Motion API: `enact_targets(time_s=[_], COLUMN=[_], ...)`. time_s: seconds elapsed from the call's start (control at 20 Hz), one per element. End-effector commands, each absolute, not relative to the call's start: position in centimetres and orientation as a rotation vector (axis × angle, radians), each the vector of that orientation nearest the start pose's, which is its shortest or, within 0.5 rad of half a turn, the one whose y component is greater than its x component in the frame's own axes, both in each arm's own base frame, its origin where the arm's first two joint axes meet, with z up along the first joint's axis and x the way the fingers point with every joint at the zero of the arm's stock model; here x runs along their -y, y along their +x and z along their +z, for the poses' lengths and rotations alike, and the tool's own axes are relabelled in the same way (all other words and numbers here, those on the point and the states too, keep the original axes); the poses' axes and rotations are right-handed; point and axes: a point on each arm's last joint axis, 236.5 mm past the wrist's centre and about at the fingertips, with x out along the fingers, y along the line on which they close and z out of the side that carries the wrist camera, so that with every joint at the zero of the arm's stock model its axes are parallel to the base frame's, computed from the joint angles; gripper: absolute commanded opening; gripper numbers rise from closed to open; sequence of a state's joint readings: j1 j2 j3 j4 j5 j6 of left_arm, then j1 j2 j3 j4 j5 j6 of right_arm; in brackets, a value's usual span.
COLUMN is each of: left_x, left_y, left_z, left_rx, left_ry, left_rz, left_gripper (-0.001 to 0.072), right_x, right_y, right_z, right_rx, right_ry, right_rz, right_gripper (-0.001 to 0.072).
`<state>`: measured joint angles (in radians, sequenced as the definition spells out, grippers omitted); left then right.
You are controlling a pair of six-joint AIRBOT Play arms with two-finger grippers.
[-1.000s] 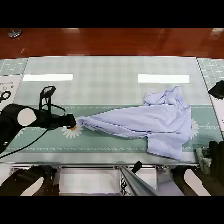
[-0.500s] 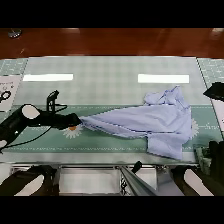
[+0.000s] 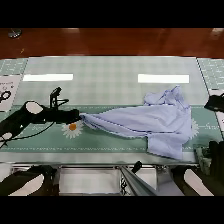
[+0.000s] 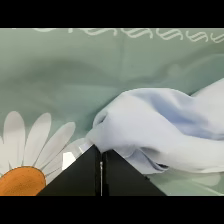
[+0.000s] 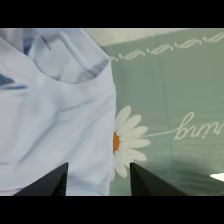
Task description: Fold the shirts.
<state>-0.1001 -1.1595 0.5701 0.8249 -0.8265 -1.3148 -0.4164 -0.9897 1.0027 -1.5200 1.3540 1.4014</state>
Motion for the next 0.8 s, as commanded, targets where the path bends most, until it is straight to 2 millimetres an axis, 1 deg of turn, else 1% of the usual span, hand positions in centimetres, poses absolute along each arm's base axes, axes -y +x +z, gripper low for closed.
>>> enact_targets(time_s=[0.0, 0.1, 0.15, 0.2, 0.25, 0.35, 0.45, 0.55, 0.65, 0.75], left_x=[14.9, 14.9, 14.9, 14.9, 14.9, 14.9, 14.9, 14.9, 14.9, 14.9], left_y=[28.4, 28.4, 28.5, 28.6, 28.7, 28.8, 28.8, 28.8, 28.8, 28.8], left_z=[-8.5, -8.1, -7.8, -7.5, -7.2, -6.8, -6.6, -6.6, -6.6, -6.6], left_rx=[-1.329, -1.321, -1.309, -1.295, -1.285, -1.272, -1.265, -1.265, -1.265, -1.265], left_ry=[-0.513, -0.510, -0.503, -0.491, -0.484, -0.482, -0.481, -0.481, -0.481, -0.482], left_rz=[-0.364, -0.369, -0.376, -0.387, -0.393, -0.396, -0.398, -0.398, -0.398, -0.398], left_gripper=[0.0015, 0.0015, 0.0015, 0.0015, 0.0015, 0.0015, 0.0015, 0.0015, 0.0015, 0.0015], right_x=[11.1, 9.7, 8.6, 7.9, 7.5, 7.7, 7.6, 7.1, 6.6, 5.6], right_y=[22.4, 20.1, 19.5, 18.8, 18.2, 17.3, 17.4, 17.9, 19.0, 19.8], right_z=[-0.8, -3.5, -4.5, -5.2, -5.9, -6.7, -6.8, -6.8, -6.7, -7.3], right_rx=[-1.518, -1.582, -1.595, -1.608, -1.623, -1.637, -1.625, -1.607, -1.563, -1.521], right_ry=[0.130, 0.231, 0.282, 0.327, 0.358, 0.381, 0.405, 0.431, 0.463, 0.536], right_rz=[-0.211, -0.169, -0.132, -0.112, -0.108, -0.120, -0.127, -0.114, -0.105, -0.110], right_gripper=[0.0488, 0.0552, 0.0561, 0.0599, 0.0599, 0.0599, 0.0599, 0.0597, 0.0596, 0.0594])
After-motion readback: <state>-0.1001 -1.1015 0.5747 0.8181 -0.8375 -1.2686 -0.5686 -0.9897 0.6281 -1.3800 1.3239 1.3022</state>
